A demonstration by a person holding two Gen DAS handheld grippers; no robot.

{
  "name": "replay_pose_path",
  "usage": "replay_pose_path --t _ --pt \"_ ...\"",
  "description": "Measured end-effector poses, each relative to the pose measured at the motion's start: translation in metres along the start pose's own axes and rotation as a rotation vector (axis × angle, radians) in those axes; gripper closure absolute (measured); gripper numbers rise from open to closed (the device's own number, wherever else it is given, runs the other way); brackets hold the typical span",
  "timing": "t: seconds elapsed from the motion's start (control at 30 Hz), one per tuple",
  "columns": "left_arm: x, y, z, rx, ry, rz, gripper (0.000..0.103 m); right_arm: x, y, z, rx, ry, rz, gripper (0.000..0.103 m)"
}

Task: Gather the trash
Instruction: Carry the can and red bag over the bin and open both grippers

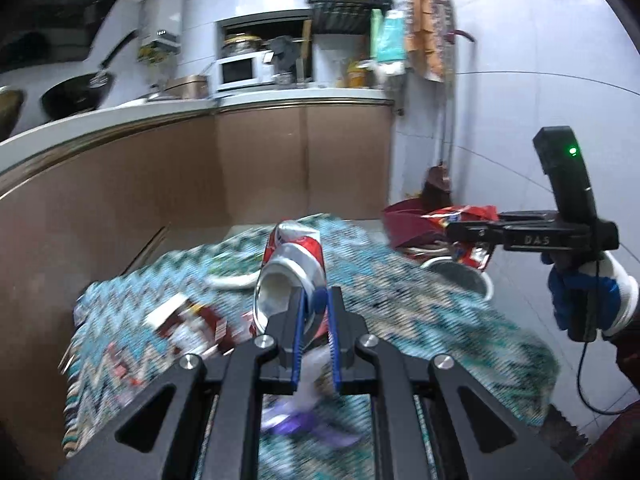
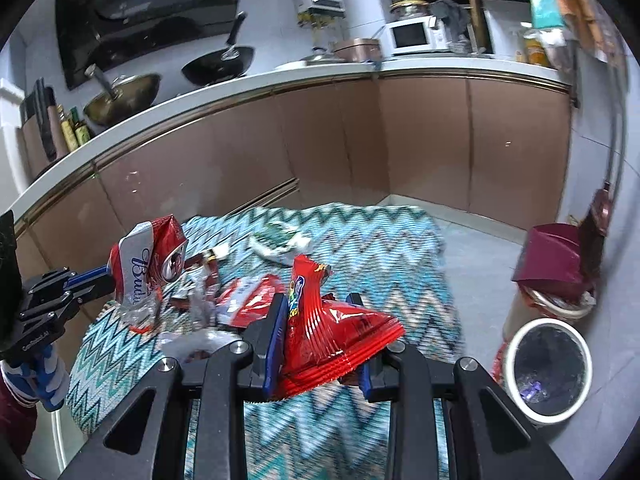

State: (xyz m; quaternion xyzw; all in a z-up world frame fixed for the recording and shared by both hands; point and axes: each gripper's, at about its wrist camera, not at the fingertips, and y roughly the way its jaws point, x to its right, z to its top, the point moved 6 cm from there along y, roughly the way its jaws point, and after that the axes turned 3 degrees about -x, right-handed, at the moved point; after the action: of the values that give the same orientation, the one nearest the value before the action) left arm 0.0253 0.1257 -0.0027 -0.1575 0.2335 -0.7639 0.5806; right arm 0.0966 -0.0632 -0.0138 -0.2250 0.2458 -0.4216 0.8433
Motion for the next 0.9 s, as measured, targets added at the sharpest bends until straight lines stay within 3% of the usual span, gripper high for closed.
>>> replay_pose_path --t 0.27,0.47,0.7,0.9 --pt "0.109 0.07 0.065 -0.004 0.102 -0.232 0.093 0.111 -0.036 -0.013 0.033 0.138 -0.143 0.075" --pt "0.203 0.163 0.101 -0.093 0.132 -0.402 0.093 0.217 -0.042 -0.034 0.016 0.272 -0.26 0.075" --pt "0.29 0.288 0.109 -0.259 0.127 -0.507 0.093 0.323 -0.007 -0.065 -0.048 0.4 -0.337 0.075" --pt "0.32 0.374 0.099 -0.364 0.086 -0.523 0.093 0.38 0.031 -0.087 -0.112 0.457 -0.364 0.071"
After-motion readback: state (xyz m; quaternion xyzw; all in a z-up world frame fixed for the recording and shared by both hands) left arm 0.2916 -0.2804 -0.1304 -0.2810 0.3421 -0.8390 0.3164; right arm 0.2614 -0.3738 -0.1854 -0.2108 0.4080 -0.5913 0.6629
